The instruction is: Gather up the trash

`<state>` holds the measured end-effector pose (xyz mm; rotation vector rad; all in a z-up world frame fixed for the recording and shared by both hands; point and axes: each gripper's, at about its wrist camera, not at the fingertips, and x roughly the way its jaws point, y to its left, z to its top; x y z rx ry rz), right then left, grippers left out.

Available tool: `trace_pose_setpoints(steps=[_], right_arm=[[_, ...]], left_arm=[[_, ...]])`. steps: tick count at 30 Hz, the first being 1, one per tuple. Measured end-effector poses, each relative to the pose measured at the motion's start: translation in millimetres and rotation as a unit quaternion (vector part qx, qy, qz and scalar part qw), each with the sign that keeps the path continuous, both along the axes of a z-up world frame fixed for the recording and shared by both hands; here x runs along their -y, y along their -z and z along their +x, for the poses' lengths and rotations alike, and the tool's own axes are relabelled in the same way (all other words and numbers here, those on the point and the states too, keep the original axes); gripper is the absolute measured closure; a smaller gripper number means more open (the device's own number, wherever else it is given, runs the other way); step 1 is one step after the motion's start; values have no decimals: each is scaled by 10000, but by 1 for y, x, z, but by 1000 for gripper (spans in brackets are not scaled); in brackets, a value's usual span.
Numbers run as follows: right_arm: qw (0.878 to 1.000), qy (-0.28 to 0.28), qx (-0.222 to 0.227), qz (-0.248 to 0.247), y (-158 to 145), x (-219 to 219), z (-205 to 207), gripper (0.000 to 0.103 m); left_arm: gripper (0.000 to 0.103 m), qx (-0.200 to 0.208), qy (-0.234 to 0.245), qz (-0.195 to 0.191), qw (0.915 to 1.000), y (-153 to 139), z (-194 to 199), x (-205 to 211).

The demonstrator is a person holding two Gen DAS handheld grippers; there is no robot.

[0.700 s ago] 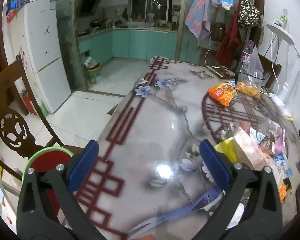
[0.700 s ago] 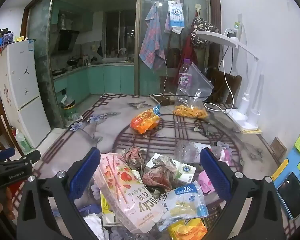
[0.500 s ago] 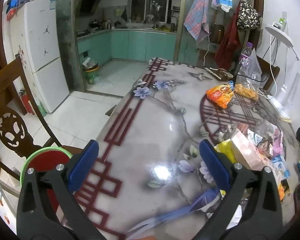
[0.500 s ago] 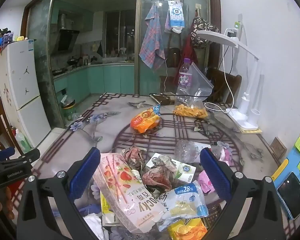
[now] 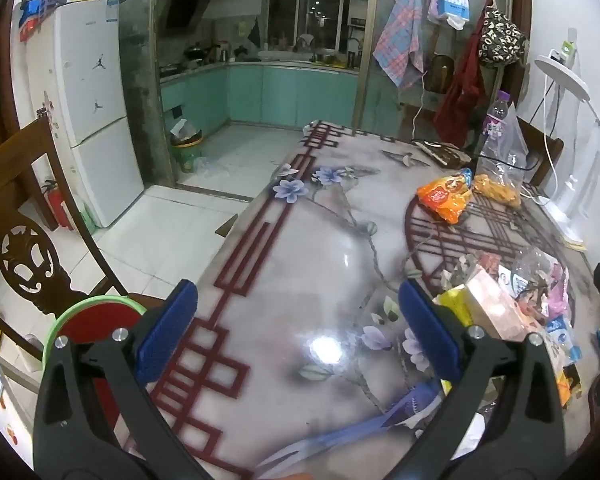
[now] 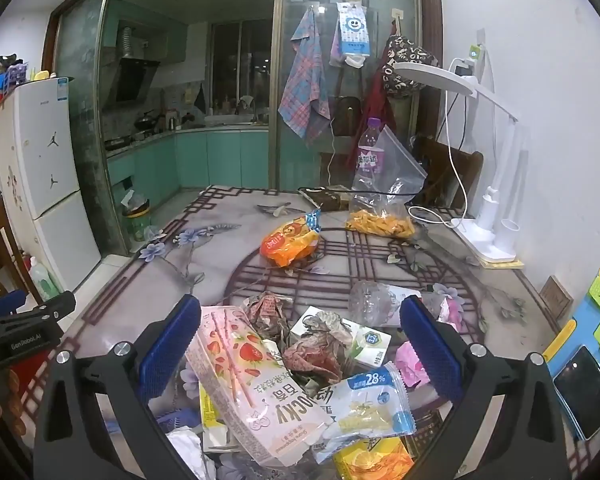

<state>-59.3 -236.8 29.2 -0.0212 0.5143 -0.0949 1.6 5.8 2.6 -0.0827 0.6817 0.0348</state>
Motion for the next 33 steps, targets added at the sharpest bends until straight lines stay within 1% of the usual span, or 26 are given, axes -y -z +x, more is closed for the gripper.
trace_pose_setpoints(steps=[3, 5, 7, 8, 10, 14, 17, 18, 20, 21, 23, 26, 28, 30, 33], right_arm=[[10000, -2, -1, 0, -1, 0, -1, 7], [10000, -4, 1, -1, 0, 0, -1, 7], [10000, -2, 4, -2, 0, 0, -1, 7], [10000, -2, -1, -5, 0, 0, -1, 7], [10000, -1, 4, -2, 0, 0, -1, 7], [10000, -5, 20, -8, 0, 0, 0, 7], [10000, -5, 28, -19, -3, 0, -1, 7], [10000, -5, 25, -18, -3, 0, -1, 7], [10000, -3, 26, -35, -3, -1, -1, 7], [10000, -4, 28, -35, -3, -1, -1, 7], [10000, -5, 31, -36, -6, 2, -1, 7], [10000, 8, 51, -44, -7, 3, -2, 7], [10000, 11, 54, -42, -7, 2, -1, 7], [10000, 10, 52, -51, -8, 2, -1, 7], [10000, 6, 54, -55, -7, 2, -2, 7]], left_arm=[[4, 17, -247, -138, 9996, -2, 0, -3], [4, 84, -448, -127, 9989, -5, -1, -2], [4, 229, -257, -142, 9993, -9, -3, 0], [4, 336, -184, -73, 9992, -10, -5, 1], [4, 454, -215, 136, 9986, -10, -6, 3], [4, 293, -383, 323, 9983, -4, -1, 0], [4, 364, -302, 233, 9986, -4, -4, -2], [4, 387, -265, 287, 9985, -4, -5, 0], [4, 414, -212, 547, 9974, -3, -5, 5], [4, 421, -177, 555, 9974, -2, -6, 7], [4, 579, -139, 551, 9967, -4, -9, 7], [4, 771, -225, 535, 9953, -6, -13, 5], [4, 696, -296, 455, 9961, -5, -10, 2], [4, 535, -441, 372, 9969, -3, -7, -3], [4, 536, -581, 100, 9968, -3, -8, -10]])
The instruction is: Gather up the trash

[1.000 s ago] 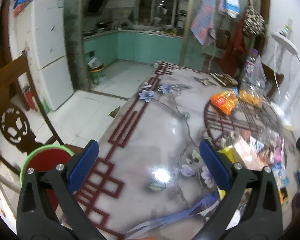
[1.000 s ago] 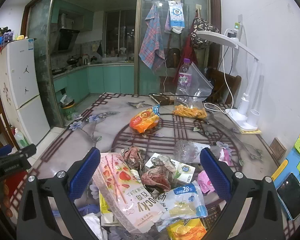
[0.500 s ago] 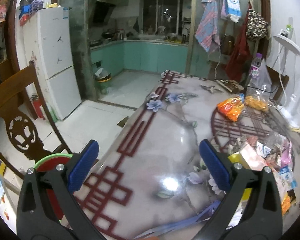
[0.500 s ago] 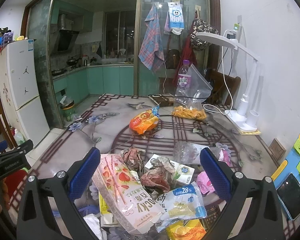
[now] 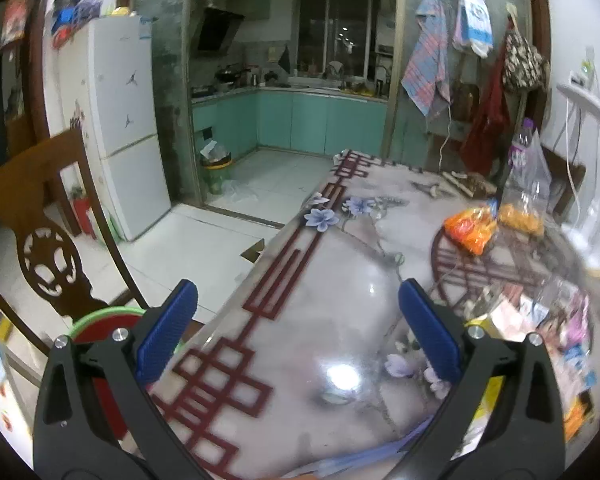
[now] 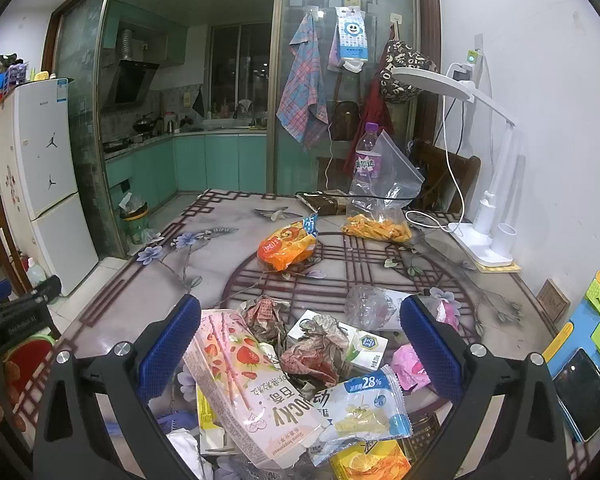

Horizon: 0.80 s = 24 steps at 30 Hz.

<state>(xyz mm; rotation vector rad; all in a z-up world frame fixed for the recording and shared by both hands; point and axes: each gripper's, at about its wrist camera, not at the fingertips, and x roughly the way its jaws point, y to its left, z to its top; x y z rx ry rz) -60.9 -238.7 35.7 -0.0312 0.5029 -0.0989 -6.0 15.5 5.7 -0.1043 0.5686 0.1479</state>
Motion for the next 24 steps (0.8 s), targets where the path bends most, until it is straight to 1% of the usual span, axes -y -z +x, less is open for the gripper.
trace_pose_setpoints(steps=[2, 5, 11, 16, 24], right_arm=[[10000, -2, 3, -2, -1, 1, 0, 7], [10000, 7, 9, -15, -1, 1, 0, 7], [10000, 8, 1, -6, -1, 1, 0, 7], [10000, 6, 7, -17, -1, 0, 0, 7], [10000, 7, -10, -17, -2, 1, 1, 7]], left_arm=[[4, 83, 99, -140, 9998, -3, -2, -1], [4, 122, 180, 7, 9998, -6, -2, 4], [4, 158, 144, -111, 9997, -6, -2, 2], [4, 211, 138, -102, 9996, -6, -4, 2], [4, 148, 123, -138, 9997, -6, -3, 0]])
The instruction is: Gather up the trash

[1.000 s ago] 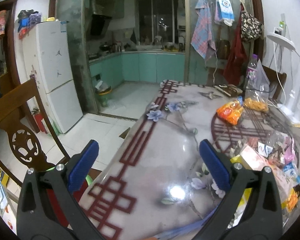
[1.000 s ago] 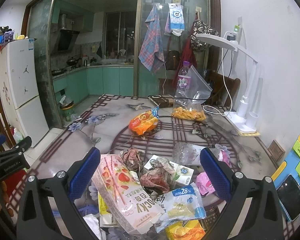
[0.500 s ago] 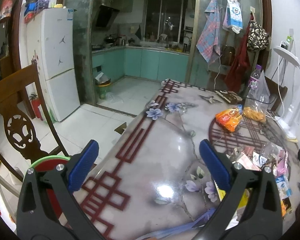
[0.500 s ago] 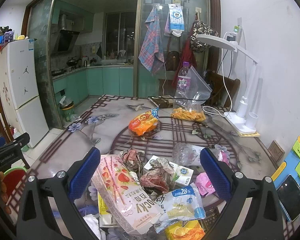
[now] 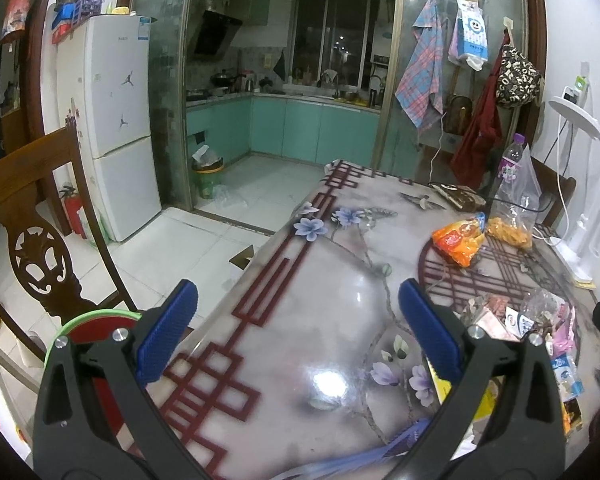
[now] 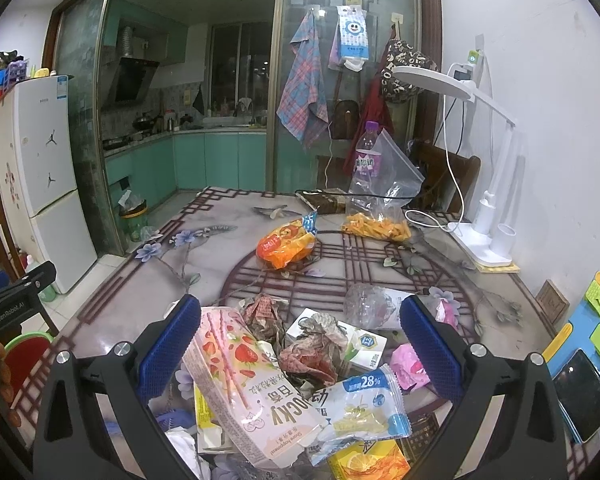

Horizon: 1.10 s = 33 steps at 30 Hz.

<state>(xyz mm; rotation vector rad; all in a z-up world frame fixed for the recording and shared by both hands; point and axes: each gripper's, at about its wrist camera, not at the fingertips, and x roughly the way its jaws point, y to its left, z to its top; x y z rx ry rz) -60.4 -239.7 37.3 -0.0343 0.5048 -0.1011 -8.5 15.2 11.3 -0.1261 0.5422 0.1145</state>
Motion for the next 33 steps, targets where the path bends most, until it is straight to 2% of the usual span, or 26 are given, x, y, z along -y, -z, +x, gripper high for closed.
trace_pose_setpoints(steps=[6, 11, 14, 15, 17, 19, 21, 22, 24, 25, 27, 29, 30, 33], right_arm=[[10000, 8, -75, 6, 4, 3, 2, 7], [9992, -35, -309, 236, 9, 13, 8, 7], [9970, -208, -630, 393, 16, 18, 15, 7], [9947, -362, -826, 490, 21, 18, 19, 7], [9897, -629, -1172, 533, 30, 12, 25, 7], [9828, -948, -1548, 350, 45, -4, 30, 7], [9778, -1113, -1777, -4, 58, -20, 31, 8], [9750, -1156, -1870, -329, 67, -31, 32, 11], [9700, -1135, -2024, -717, 82, -40, 36, 36], [9664, -1113, -2175, -796, 91, -42, 40, 40], [9685, -1043, -2190, -572, 94, -34, 41, 43], [9725, -1003, -2091, -213, 84, -22, 40, 48], [9746, -969, -2019, -86, 76, -16, 39, 54], [9808, -832, -1717, 405, 54, 4, 36, 59]], left_arm=[[4, -82, 38, -12, 10000, 2, 2, 0], [4, -249, 352, 184, 9989, 7, 6, 8], [4, -125, 727, 444, 9963, 7, 4, 17], [4, 70, 793, 657, 9947, 7, -1, 21], [4, 126, 763, 763, 9941, 5, -2, 24], [4, -213, 989, 446, 9939, 8, 0, 25], [4, -441, 1097, 321, 9925, 11, 2, 25], [4, -508, 1139, 282, 9918, 12, 2, 24], [4, -666, 1337, 203, 9886, 14, 1, 25], [4, -741, 1434, 175, 9867, 16, 0, 25], [4, -913, 1606, 140, 9827, 21, 2, 25], [4, -1124, 1738, 116, 9783, 29, 4, 26], [4, -1261, 1855, 34, 9745, 34, 4, 25], [4, -1512, 2145, -267, 9646, 45, 1, 25]])
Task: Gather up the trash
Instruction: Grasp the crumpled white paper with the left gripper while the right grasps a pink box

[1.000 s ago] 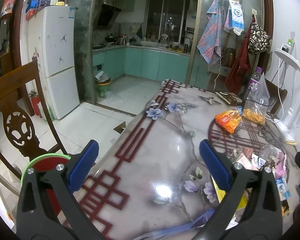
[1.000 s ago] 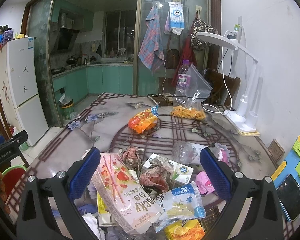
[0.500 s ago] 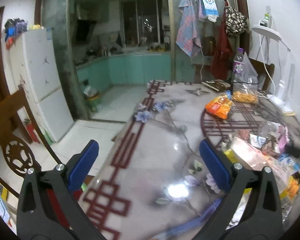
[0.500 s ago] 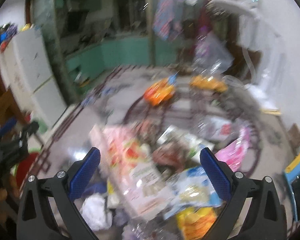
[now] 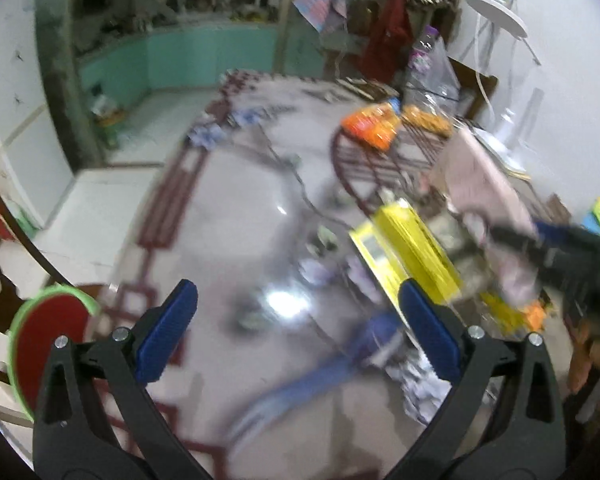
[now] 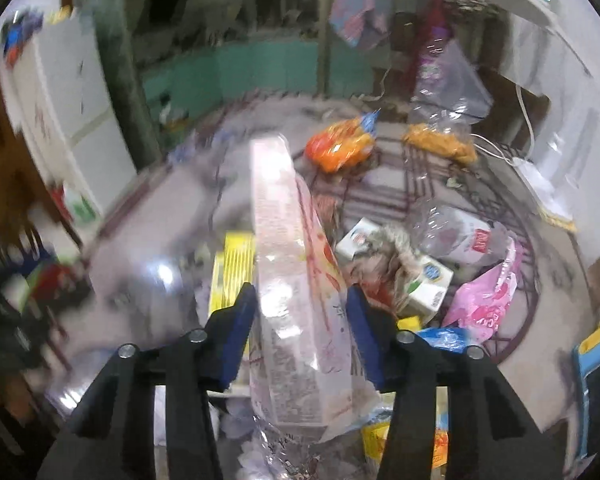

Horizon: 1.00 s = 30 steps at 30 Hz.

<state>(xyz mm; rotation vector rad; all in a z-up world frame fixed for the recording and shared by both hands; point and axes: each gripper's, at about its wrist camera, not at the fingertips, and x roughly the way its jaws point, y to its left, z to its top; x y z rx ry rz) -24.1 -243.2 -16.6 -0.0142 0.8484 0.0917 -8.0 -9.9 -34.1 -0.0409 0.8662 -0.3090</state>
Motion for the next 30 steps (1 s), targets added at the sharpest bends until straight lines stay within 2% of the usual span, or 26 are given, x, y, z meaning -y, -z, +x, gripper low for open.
trace_pose_setpoints(steps=[2, 6, 10, 11, 12, 13, 14, 17, 21, 25, 30], right_arm=[[9994, 138, 159, 270, -11, 12, -4, 59], [9973, 306, 321, 580, -21, 24, -3, 61], [9964, 320, 331, 716, -25, 27, -4, 62], [9964, 308, 327, 716, -25, 26, -4, 62], [9963, 294, 328, 732, -25, 25, -4, 62], [9962, 281, 341, 749, -25, 24, -4, 63], [9960, 280, 375, 766, -25, 25, -5, 64], [9947, 300, 491, 851, -30, 29, -8, 68], [9937, 352, 627, 857, -34, 30, -11, 71], [9931, 299, 784, 815, -40, 28, -16, 73], [9935, 143, 876, 707, -44, 20, -21, 76]], left_arm=[[4, -155, 194, -123, 9996, 6, -4, 9], [4, -441, 1034, -362, 9930, 18, -17, 45], [5, -652, 1473, -39, 9869, 35, -24, 80], [9, -769, 1528, -12, 9853, 42, -24, 86], [19, -873, 1569, -24, 9837, 46, -24, 87], [25, -1035, 1624, -50, 9813, 51, -23, 90], [40, -1141, 1652, -100, 9796, 54, -21, 89], [46, -1306, 1623, -362, 9774, 56, -20, 83], [51, -1166, 1448, -488, 9814, 46, -16, 69], [52, -793, 1353, -616, 9857, 26, -20, 59], [52, -265, 918, -661, 9932, 1, -13, 33]])
